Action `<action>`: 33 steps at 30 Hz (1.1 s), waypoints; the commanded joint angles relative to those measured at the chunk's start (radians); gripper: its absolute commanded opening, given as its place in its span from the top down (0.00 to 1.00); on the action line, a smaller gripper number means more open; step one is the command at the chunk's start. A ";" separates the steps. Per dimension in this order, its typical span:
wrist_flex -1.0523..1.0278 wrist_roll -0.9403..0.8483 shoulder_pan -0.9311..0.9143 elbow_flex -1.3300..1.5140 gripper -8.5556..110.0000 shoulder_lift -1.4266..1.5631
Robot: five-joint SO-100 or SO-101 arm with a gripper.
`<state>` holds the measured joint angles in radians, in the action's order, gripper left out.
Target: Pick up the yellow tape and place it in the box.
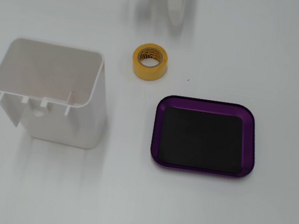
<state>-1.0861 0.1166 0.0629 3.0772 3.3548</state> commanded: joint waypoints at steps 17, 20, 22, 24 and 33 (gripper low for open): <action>0.052 -0.147 -0.009 -0.130 0.81 -0.052; 0.071 -0.143 -0.009 -0.213 0.81 -0.219; 0.095 -0.140 -0.009 -0.310 0.81 -0.370; 0.114 -0.140 -0.009 -0.419 0.81 -0.537; 0.129 -0.140 -0.071 -0.752 0.81 -1.235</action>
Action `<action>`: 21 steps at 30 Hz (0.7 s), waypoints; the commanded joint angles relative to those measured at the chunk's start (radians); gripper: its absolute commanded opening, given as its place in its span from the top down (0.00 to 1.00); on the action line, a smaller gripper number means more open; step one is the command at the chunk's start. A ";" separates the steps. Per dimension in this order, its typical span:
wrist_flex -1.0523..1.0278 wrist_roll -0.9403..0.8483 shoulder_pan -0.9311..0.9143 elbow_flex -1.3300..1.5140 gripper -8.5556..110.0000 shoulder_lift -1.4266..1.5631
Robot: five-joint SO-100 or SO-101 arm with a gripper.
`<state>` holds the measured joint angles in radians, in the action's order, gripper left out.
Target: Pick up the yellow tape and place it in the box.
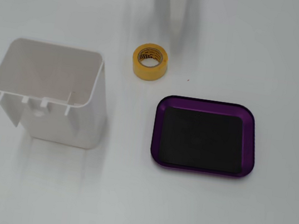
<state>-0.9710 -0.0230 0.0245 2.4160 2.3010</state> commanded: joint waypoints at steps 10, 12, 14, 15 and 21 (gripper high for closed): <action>0.075 -0.011 -0.129 -0.193 0.81 -0.351; 0.063 -0.008 -0.121 -0.193 0.81 -0.351; 0.061 -0.003 -0.115 -0.195 0.81 -0.348; 0.060 -0.003 -0.115 -0.196 0.81 -0.347; 0.060 -0.011 -0.120 -0.195 0.81 -0.238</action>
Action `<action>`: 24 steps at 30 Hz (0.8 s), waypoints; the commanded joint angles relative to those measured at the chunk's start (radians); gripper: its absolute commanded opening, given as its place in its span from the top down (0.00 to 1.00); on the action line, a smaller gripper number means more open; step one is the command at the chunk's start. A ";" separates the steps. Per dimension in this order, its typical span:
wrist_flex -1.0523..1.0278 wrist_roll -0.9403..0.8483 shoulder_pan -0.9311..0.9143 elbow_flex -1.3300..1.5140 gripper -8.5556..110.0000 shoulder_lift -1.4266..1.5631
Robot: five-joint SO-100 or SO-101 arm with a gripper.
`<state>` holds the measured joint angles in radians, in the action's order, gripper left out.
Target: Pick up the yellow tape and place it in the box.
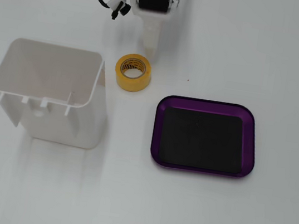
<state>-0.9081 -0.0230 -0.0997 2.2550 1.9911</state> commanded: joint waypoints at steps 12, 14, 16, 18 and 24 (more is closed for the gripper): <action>0.017 -0.014 -0.008 -0.035 0.81 0.107; 0.058 -0.014 -0.009 -0.034 0.81 0.072; 0.091 -0.014 -0.009 -0.034 0.81 0.032; 0.098 -0.014 -0.009 -0.034 0.81 -0.008; 0.123 -0.015 -0.009 -0.034 0.81 -0.081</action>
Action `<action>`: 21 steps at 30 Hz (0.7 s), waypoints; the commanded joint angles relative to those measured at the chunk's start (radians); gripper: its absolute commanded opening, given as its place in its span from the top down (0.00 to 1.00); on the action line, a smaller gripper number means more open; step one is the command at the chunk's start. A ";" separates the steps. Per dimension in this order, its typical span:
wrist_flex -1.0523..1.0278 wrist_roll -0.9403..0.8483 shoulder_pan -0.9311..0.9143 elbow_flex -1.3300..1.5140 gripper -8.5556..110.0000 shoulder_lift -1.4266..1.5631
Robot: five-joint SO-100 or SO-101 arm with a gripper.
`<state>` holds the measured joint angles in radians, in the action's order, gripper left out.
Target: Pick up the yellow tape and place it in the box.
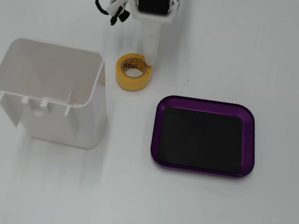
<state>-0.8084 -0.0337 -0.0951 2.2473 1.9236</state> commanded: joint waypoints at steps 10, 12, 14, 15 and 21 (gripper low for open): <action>0.048 -0.005 -0.058 -0.025 0.81 -0.014; 0.023 -0.005 -0.058 -0.029 0.81 -0.012; -0.008 -0.005 -0.058 -0.054 0.81 -0.012; -0.026 -0.005 -0.058 -0.063 0.81 -0.012; -0.074 -0.005 -0.058 -0.071 0.81 0.002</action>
<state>-0.8652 -0.0353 -0.1473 2.2028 1.8975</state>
